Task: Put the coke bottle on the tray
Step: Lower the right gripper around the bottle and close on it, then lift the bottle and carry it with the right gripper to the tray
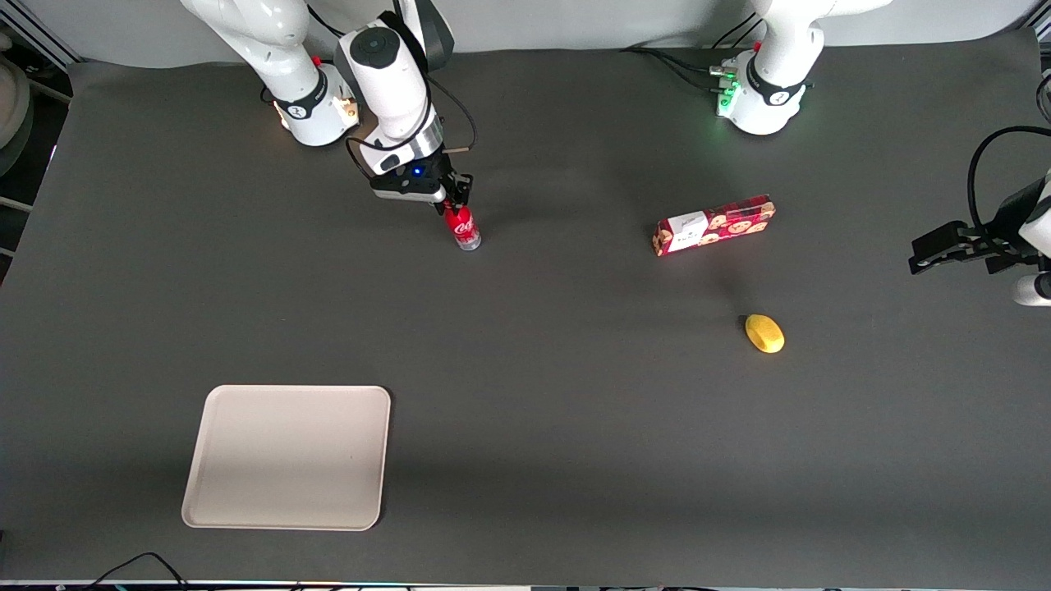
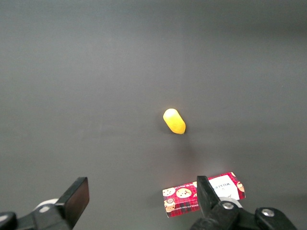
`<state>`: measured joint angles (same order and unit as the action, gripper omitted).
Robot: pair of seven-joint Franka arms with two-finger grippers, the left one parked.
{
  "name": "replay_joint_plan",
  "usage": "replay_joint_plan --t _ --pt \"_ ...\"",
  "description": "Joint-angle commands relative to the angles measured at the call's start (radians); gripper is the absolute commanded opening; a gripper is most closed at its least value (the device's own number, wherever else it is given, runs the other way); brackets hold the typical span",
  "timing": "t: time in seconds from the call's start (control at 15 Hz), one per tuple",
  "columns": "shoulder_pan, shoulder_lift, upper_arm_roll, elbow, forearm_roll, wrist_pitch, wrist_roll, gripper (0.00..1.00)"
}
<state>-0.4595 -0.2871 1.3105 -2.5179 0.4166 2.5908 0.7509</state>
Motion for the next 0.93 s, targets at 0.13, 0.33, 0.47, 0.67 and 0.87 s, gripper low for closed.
replay_joint_plan --t 0.13,0.33,0.47,0.67,0.87 --pt "-0.097 -0.003 -0.013 0.178 0.01 -0.159 -0.002 0.0" --pt "-0.12 -0.026 -0.083 0.325 0.002 -0.341 -0.001 0.0" --pt "-0.122 -0.026 -0.161 0.446 -0.056 -0.495 -0.004 0.0" --pt "-0.122 -0.018 -0.243 0.617 -0.085 -0.711 -0.01 0.0" --pt "-0.125 -0.006 -0.26 0.657 -0.136 -0.758 -0.007 0.0"
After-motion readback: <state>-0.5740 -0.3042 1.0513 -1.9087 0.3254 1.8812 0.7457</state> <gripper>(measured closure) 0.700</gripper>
